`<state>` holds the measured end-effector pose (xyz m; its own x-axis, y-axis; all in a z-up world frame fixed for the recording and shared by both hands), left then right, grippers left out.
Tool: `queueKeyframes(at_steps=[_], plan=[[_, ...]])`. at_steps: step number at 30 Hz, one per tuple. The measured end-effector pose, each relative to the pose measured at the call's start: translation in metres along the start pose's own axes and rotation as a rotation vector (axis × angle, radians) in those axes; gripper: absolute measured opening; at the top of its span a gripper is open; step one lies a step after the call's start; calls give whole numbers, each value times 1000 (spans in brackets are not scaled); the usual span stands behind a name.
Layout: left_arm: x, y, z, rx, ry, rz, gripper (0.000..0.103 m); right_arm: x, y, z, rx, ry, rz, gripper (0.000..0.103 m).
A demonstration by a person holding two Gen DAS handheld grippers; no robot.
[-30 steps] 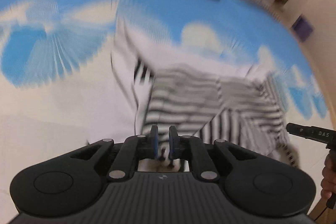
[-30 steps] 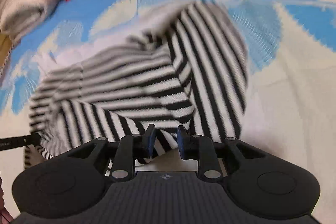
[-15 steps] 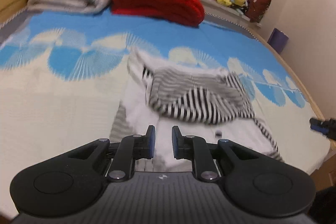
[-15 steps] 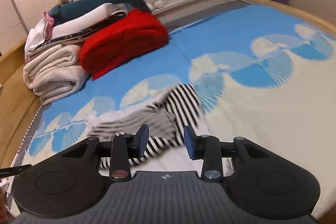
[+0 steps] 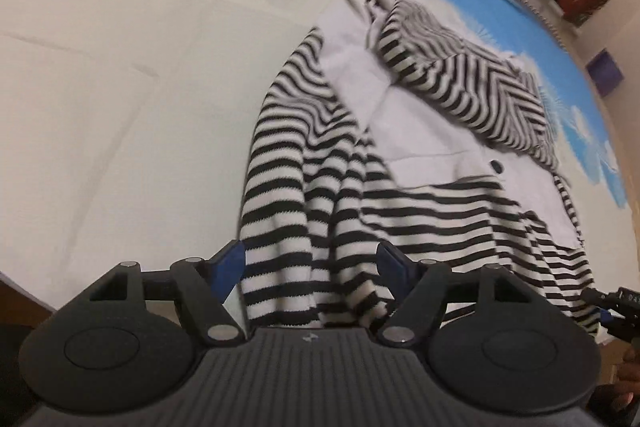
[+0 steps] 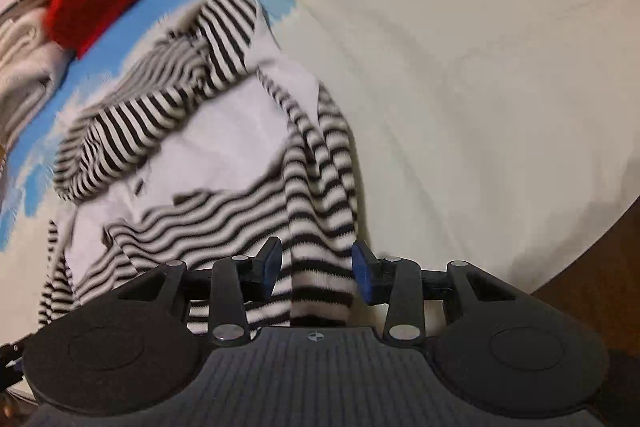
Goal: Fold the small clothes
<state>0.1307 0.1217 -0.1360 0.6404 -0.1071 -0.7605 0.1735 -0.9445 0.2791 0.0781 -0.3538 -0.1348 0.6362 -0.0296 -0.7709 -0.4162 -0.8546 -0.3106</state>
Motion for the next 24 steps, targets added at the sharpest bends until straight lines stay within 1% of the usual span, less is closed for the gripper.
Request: queueKeyframes(at_steps=[2, 4, 5, 8, 12, 14, 15, 16, 17, 18, 19, 22, 24], plan=[[5, -1, 3, -31, -22, -5, 78, 3, 1, 5, -15, -7, 24, 47], [9, -2, 6, -37, -38, -17, 80, 6, 3, 8, -15, -11, 44, 47], [12, -1, 7, -31, -44, -24, 80, 7, 4, 9, 18, -10, 38, 47], [19, 2, 13, -1, -67, -37, 80, 10, 12, 10, 47, -8, 45, 47], [26, 3, 17, 43, -68, -57, 79, 10, 19, 11, 85, -9, 36, 47], [27, 5, 16, 89, -59, -68, 69, 8, 17, 10, 91, 0, 20, 47], [27, 6, 16, 119, -54, -73, 51, 7, 15, 9, 83, 5, 11, 47], [27, 7, 16, 138, -51, -70, 25, 7, 14, 9, 73, 8, 5, 47], [26, 9, 15, 143, -50, -55, 13, 7, 13, 9, 71, 9, -1, 47], [25, 10, 14, 130, -45, -37, 8, 7, 12, 9, 73, 7, -6, 47], [22, 8, 12, 120, -29, -41, 8, 8, 12, 10, 76, 5, -9, 47], [10, -6, 5, 84, 16, -91, 8, 11, 8, 9, 83, 4, -17, 47], [9, -13, 7, 42, -4, -83, 8, 11, 5, 7, 85, 15, -20, 48]])
Point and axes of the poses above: each gripper's, at about its wrist camera, not at the fingertips, and x roughly the way its jaws point, y to its right, z to its underside, the point moved 7 cm from there along x, roughly the way its jaws point, and after that the axes turned 15 degrees about y, right-handed, at the moved point
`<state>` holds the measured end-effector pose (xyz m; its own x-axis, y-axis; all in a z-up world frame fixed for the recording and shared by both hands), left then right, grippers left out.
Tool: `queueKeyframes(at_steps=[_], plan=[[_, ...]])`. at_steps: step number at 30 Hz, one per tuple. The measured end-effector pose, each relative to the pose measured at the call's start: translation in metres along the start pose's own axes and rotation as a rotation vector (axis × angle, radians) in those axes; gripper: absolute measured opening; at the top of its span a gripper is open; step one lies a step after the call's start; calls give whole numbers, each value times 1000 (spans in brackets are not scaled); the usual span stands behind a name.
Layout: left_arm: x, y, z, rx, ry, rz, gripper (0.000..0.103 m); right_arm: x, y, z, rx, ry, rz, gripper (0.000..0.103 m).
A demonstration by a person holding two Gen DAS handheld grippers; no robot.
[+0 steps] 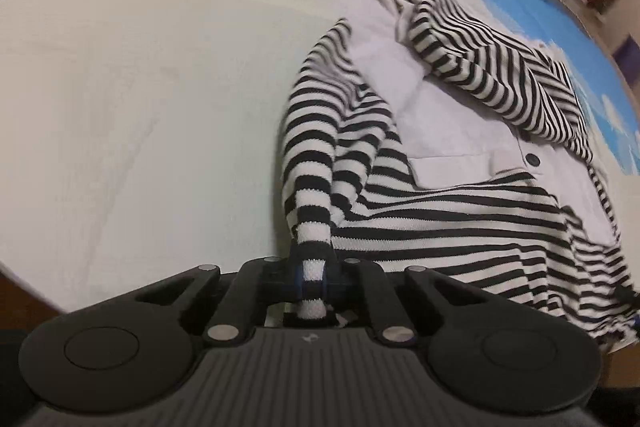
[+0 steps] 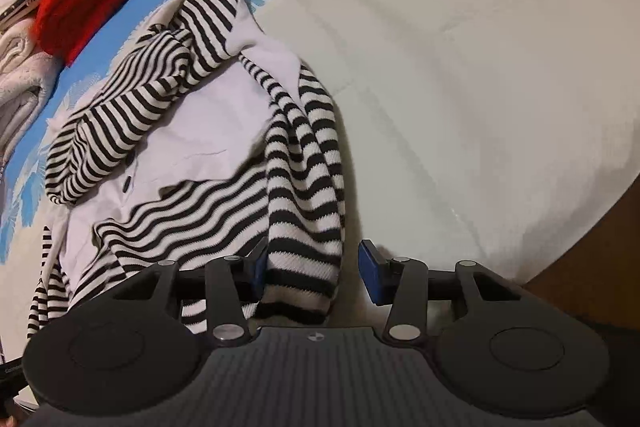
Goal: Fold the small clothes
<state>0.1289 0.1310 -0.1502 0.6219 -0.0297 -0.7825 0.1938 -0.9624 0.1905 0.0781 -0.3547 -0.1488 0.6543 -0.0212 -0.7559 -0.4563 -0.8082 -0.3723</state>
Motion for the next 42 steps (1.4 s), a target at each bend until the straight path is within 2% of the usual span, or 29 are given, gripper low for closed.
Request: queueKeyframes(at_steps=[2, 3, 6, 8, 12, 14, 16, 17, 19, 22, 25, 28, 33, 35, 36, 37, 38, 39, 42], plan=[[3, -2, 4, -15, -27, 9, 9, -1, 1, -5, 7, 24, 11, 48], [3, -1, 6, -15, -37, 14, 10, -3, 7, -8, 14, 45, 48, 48], [3, -3, 7, -26, -44, 19, 14, -7, 28, -20, 127, 92, 96, 48], [3, -3, 7, -25, -46, 19, 14, -5, 34, -19, 161, 77, 108, 48], [5, 1, 6, -11, -48, 13, 15, -2, 28, -15, 127, 59, 102, 47], [5, 1, 6, -7, -48, 9, 17, -6, 31, -18, 203, 69, 87, 47], [6, -1, 6, -13, -51, 6, 21, -16, 41, -29, 277, 142, 99, 47], [7, -1, 6, -18, -52, 4, 22, -18, 43, -32, 275, 161, 111, 48], [8, -3, 5, -28, -55, 2, 26, -13, 39, -27, 236, 115, 115, 48], [7, -5, 3, -48, -50, -9, 34, 2, 21, -7, 193, 1, 42, 48], [6, -6, 3, -55, -45, -8, 39, 9, 3, 1, 128, -22, 0, 47], [6, -7, 3, -57, -45, -9, 42, 17, 1, 8, 113, -48, 14, 47], [9, -6, 3, -64, -48, -6, 42, 15, -6, 9, 76, -36, 22, 45], [10, -4, 3, -52, -47, -2, 42, 15, -4, 10, 74, -40, 16, 11], [10, -2, 3, -45, -46, 2, 42, 16, -2, 11, 77, -40, 12, 7], [11, 0, 3, -36, -44, 7, 37, 15, -2, 10, 76, -35, 13, 5], [10, 1, 3, -28, -37, 11, 27, 14, -1, 8, 75, -21, 12, 4], [7, 2, 2, -23, -25, 17, 11, 11, -1, 6, 77, -4, 12, 4], [-12, 2, -9, -39, 38, 55, 8, -14, 11, -13, 157, 86, 14, 3]])
Point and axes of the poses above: each gripper's, at about its wrist camera, not at the fingertips, and x roughly the way its jaws point, y to its right, z to its underside, the point moved 7 cm from there along x, roughly the way its jaws point, and after that the axes turned 15 degrees about y, right-handed, at the moved point
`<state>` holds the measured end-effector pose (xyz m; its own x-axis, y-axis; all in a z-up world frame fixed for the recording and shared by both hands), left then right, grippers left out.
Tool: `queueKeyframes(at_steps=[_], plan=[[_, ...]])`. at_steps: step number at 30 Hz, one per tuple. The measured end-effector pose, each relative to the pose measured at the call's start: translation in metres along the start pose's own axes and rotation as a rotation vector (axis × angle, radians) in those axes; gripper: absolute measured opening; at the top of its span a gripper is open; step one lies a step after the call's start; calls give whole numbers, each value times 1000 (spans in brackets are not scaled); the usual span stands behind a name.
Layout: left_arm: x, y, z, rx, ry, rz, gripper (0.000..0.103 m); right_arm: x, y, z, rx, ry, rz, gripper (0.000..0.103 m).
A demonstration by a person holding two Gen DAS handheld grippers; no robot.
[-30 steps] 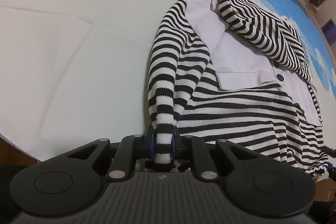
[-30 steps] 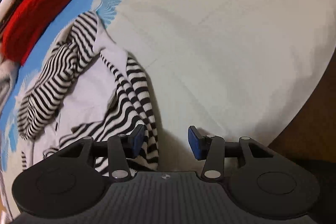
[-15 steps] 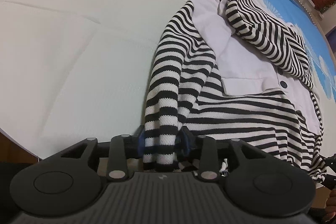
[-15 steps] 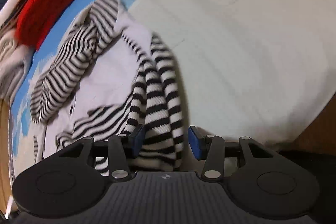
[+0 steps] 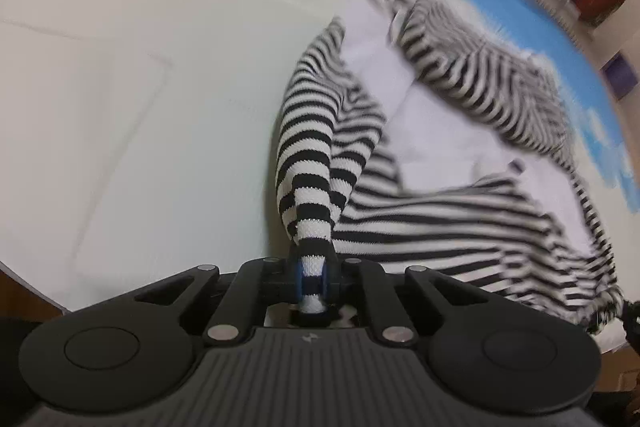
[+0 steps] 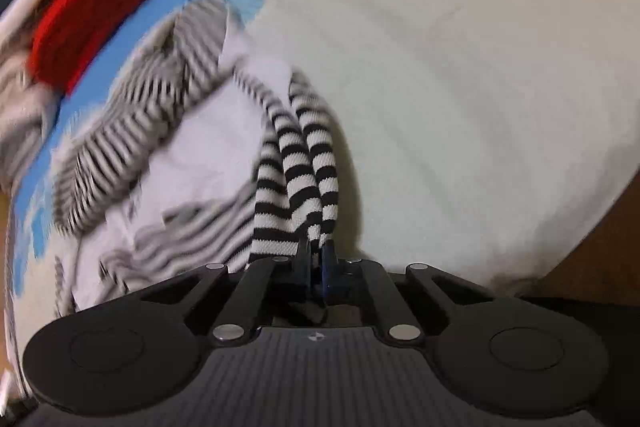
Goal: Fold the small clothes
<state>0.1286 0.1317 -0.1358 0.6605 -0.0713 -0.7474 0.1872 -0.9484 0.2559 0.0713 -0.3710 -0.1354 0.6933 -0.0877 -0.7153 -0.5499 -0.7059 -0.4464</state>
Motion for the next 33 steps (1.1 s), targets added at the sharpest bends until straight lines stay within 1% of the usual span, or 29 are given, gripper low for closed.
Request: queueKeyframes(at_steps=[2, 3, 5, 6, 7, 8, 9, 10, 11, 13, 14, 15, 16, 17, 21, 23, 25, 27, 28, 29, 31, 32, 33], plan=[[-10, 2, -4, 6, 24, 20, 8, -19, 10, -15, 40, 66, 9, 3], [-12, 2, -2, 4, 14, 25, 8, -25, 16, -17, 43, 65, 19, 3], [-6, 1, 6, 6, -42, 25, 9, -25, 26, -14, 42, 35, 53, 3], [1, 0, 13, 4, -90, 20, 10, -20, 30, -9, 12, 9, 85, 3], [6, -3, 16, -16, -122, 16, 17, -15, 31, -4, -19, -11, 106, 3], [10, -7, 16, -46, -136, 12, 20, -8, 32, 0, -53, -30, 127, 3], [12, -12, 14, -83, -137, 7, 26, -4, 32, 1, -70, -39, 135, 3], [11, -15, 12, -109, -132, 3, 35, -1, 31, 1, -77, -40, 132, 4], [10, -18, 9, -131, -121, 3, 38, 0, 30, 0, -75, -39, 121, 7], [9, -22, 5, -162, -106, 8, 44, -1, 22, -1, -64, -23, 88, 10], [9, -20, 3, -170, -106, 12, 45, -1, 20, -1, -68, -28, 72, 22], [10, -18, 4, -171, -111, 17, 45, -1, 19, -2, -64, -20, 65, 29], [11, -16, 6, -165, -118, 19, 45, 0, 18, -1, -61, -17, 63, 42], [11, -13, 8, -156, -122, 21, 45, 4, 17, 0, -52, -20, 59, 45], [15, -3, 16, -96, -125, 16, 45, 20, 14, 9, -39, -78, 44, 45], [17, -2, 18, -67, -120, -8, 45, 24, 11, 16, -76, -98, 55, 45], [21, -2, 20, -35, -112, -40, 45, 25, 6, 19, -126, -94, 63, 45], [22, 0, 20, -16, -98, -56, 45, 23, 5, 21, -152, -97, 62, 40], [22, 2, 20, -7, -90, -61, 41, 22, 6, 21, -155, -101, 60, 28], [21, 3, 19, 3, -81, -66, 36, 22, 6, 23, -156, -110, 58, 18], [21, 5, 18, 17, -65, -66, 14, 19, 5, 24, -169, -111, 50, 13], [20, 6, 15, 21, -47, -65, 10, 17, 3, 24, -192, -111, 47, 11], [16, 6, 10, 27, -14, -72, 9, 14, 2, 24, -223, -107, 54, 10]])
Point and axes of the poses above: each gripper's, at about its wrist camera, not at the fingertips, and x roughly the way its jaws point, y to its right, z to its underside, the point moved 7 cm from there along x, roughly the way its jaws point, and after that the axes turned 15 degrees about y, right-handed, at the moved point
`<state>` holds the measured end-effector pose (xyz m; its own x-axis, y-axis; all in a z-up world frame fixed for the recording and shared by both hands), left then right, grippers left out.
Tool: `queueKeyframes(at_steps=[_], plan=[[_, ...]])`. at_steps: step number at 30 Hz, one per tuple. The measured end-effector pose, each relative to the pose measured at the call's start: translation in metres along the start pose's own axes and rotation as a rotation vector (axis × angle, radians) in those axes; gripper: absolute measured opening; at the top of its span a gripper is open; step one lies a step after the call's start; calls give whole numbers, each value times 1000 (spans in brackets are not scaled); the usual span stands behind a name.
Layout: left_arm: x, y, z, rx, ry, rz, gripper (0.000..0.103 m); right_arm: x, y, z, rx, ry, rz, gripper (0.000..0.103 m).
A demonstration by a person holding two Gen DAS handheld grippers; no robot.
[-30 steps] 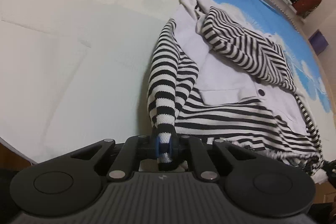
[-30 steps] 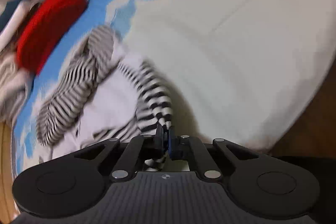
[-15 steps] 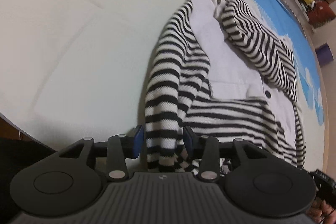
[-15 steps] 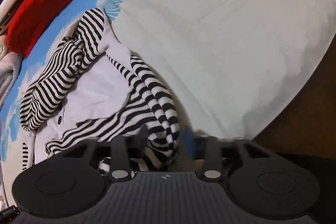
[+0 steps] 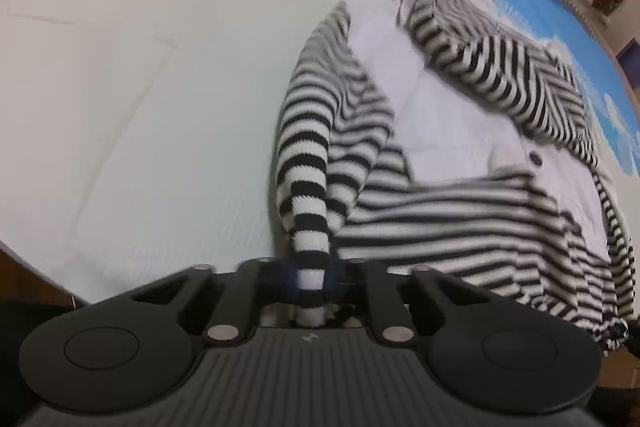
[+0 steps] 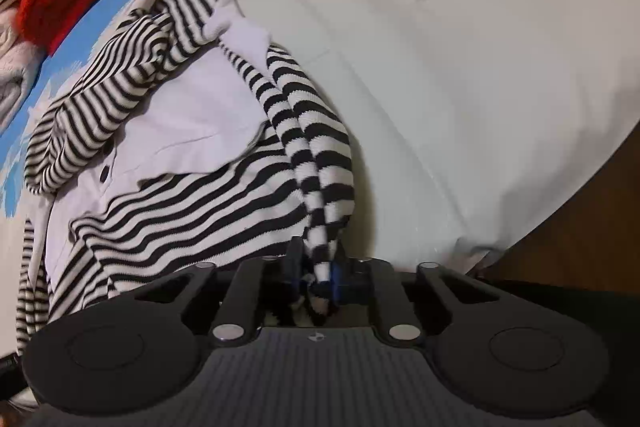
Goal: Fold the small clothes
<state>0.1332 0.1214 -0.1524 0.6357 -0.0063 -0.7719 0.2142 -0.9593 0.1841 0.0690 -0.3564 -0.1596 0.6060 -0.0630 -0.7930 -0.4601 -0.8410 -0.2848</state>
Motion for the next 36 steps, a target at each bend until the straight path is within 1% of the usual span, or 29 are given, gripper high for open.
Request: queueKeyframes(at_steps=[2, 3, 4, 5, 6, 8, 9, 10, 11, 12, 13, 14, 15, 16, 17, 18, 19, 22, 24, 26, 28, 29, 30, 31, 32, 34, 36], plan=[[-9, -2, -13, 15, 76, -22, 9, -7, 1, -1, -39, -1, 28, 8], [-14, -3, -19, 24, 110, -33, 5, -9, 3, -1, -48, -1, 38, 8], [-17, -5, -23, 40, 133, -52, 6, -11, 4, 1, -53, -2, 45, 8], [-16, -6, -24, 44, 135, -52, 6, -13, 4, 3, -65, -3, 55, 8], [-13, -8, -22, 29, 108, -37, 7, -14, 3, 6, -83, -6, 66, 8], [-1, -11, -9, -21, 7, 5, 9, -13, -1, 10, -122, -12, 71, 8], [1, -14, -5, -48, -22, 8, 15, -12, -4, 9, -133, -6, 69, 8], [2, -17, -3, -69, -30, 3, 25, -12, -5, 8, -135, 3, 61, 8], [0, -19, -4, -82, -26, 1, 30, -12, -5, 5, -129, 8, 51, 10], [-2, -20, -7, -91, -13, 7, 37, -12, -3, 2, -103, 12, 40, 11], [-6, -21, -9, -104, 2, 14, 42, -12, -1, 0, -76, 14, 36, 13], [-9, -21, -12, -121, 18, 21, 44, -12, 0, -1, -54, 14, 33, 15], [-12, -21, -15, -143, 32, 32, 52, -11, 2, -1, -32, 12, 28, 15], [-14, -21, -17, -164, 40, 45, 62, -9, 3, -1, -18, 11, 26, 16], [-14, -21, -17, -177, 42, 54, 66, -8, 4, -1, -6, 11, 23, 16], [-13, -17, -15, -180, 37, 58, 72, -7, 4, -1, 0, 11, 20, 16], [-11, -14, -14, -171, 22, 61, 75, -6, 3, 0, 0, 13, 20, 16], [-3, -7, -6, -116, -26, 49, 75, -3, 1, 2, -18, 15, 21, 17], [0, -6, -2, -101, -38, 46, 72, -1, -2, 4, -35, 16, 25, 17], [2, -6, 1, -85, -42, 43, 61, 0, -4, 5, -47, 21, 29, 17], [4, -5, 5, -64, -54, 40, 30, -1, -5, 5, -58, 28, 31, 17], [5, -6, 7, -53, -58, 37, 24, -1, -5, 5, -61, 35, 34, 17], [5, -6, 7, -45, -58, 39, 15, -1, -5, 5, -63, 39, 35, 17], [5, -5, 7, -41, -56, 46, 11, -2, -5, 4, -61, 46, 33, 15], [4, -4, 7, -32, -51, 49, 10, -4, -5, 4, -59, 51, 31, 12], [2, -3, 7, -16, -44, 47, 9, -7, -5, 2, -54, 63, 18, 11], [1, -5, 6, -35, -46, 51, 11, -11, -5, 1, -56, 73, 7, 10]])
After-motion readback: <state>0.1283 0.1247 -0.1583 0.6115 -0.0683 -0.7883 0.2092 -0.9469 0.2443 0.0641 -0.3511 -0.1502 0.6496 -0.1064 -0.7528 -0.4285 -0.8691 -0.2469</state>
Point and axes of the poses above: each gripper's, at about its wrist camera, not at the fingertips, and x roughly the way its jaws point, y to its right, z to its underside, the point moved 7 cm from there along x, roughly the way its jaws point, and after that the axes turned 15 degrees about y, right-handed, at the moved point
